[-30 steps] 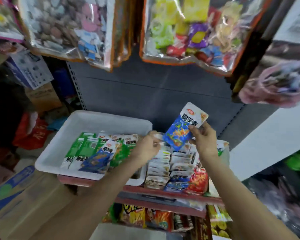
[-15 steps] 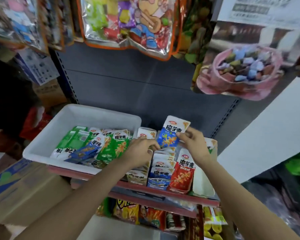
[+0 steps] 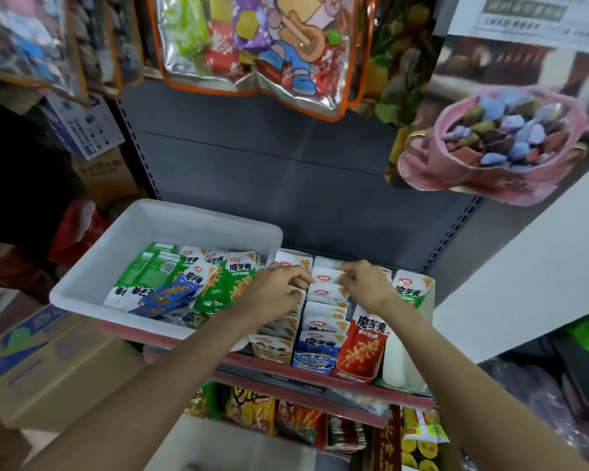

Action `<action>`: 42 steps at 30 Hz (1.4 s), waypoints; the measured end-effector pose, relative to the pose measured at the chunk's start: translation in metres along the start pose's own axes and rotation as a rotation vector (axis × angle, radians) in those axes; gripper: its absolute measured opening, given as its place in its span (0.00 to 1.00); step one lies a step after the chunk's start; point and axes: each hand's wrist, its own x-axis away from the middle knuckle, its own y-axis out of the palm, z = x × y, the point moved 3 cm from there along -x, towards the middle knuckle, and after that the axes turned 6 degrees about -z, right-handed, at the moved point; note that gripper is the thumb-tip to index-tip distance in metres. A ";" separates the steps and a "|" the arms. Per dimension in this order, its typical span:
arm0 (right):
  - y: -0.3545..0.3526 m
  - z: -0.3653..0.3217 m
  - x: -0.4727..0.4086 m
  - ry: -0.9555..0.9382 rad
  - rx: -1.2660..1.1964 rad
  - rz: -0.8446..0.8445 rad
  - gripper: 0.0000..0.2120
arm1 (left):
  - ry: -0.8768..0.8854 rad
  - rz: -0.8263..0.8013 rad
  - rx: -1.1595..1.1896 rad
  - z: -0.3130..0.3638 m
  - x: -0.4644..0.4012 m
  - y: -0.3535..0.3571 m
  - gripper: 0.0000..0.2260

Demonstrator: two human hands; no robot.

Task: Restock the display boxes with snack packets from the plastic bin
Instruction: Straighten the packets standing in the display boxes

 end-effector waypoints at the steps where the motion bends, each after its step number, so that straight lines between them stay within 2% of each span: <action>1: -0.001 -0.003 -0.001 0.008 0.018 -0.004 0.07 | 0.001 -0.001 0.027 -0.002 0.000 -0.002 0.15; 5: 0.000 -0.033 -0.002 -0.086 0.073 0.154 0.13 | -0.022 0.040 0.073 -0.019 0.001 -0.018 0.13; 7: 0.011 -0.056 -0.006 -0.151 0.063 0.170 0.13 | -0.042 0.063 0.084 -0.036 0.005 -0.029 0.12; 14: 0.085 -0.151 -0.042 -0.247 0.067 -0.014 0.15 | -0.261 0.091 -0.067 -0.131 0.030 -0.080 0.09; 17: 0.130 -0.179 -0.061 -0.219 0.079 -0.111 0.18 | -0.389 0.003 -0.263 -0.182 0.042 -0.101 0.10; 21: 0.179 -0.200 -0.081 -0.149 0.055 -0.325 0.25 | -0.480 -0.097 -0.254 -0.229 0.051 -0.115 0.12; 23: 0.194 -0.204 -0.087 -0.100 0.058 -0.393 0.23 | -0.503 -0.162 -0.219 -0.238 0.053 -0.116 0.13; 27: 0.205 -0.197 -0.094 -0.005 0.072 -0.400 0.14 | -0.511 -0.205 -0.299 -0.243 0.047 -0.114 0.15; 31: 0.199 -0.193 -0.092 0.010 0.140 -0.406 0.17 | -0.539 -0.244 -0.353 -0.241 0.042 -0.116 0.19; 33: 0.195 -0.192 -0.089 0.018 0.119 -0.416 0.19 | -0.522 -0.168 -0.316 -0.239 0.040 -0.121 0.19; 36: 0.183 -0.190 -0.085 0.073 -0.168 -0.311 0.18 | -0.466 0.013 -0.152 -0.232 0.039 -0.130 0.15; 40: 0.156 -0.178 -0.081 0.226 -0.772 0.022 0.18 | -0.340 0.175 0.136 -0.198 0.044 -0.139 0.09; 42: 0.139 -0.170 -0.075 0.291 -1.107 0.115 0.12 | -0.264 0.186 0.218 -0.176 0.044 -0.136 0.08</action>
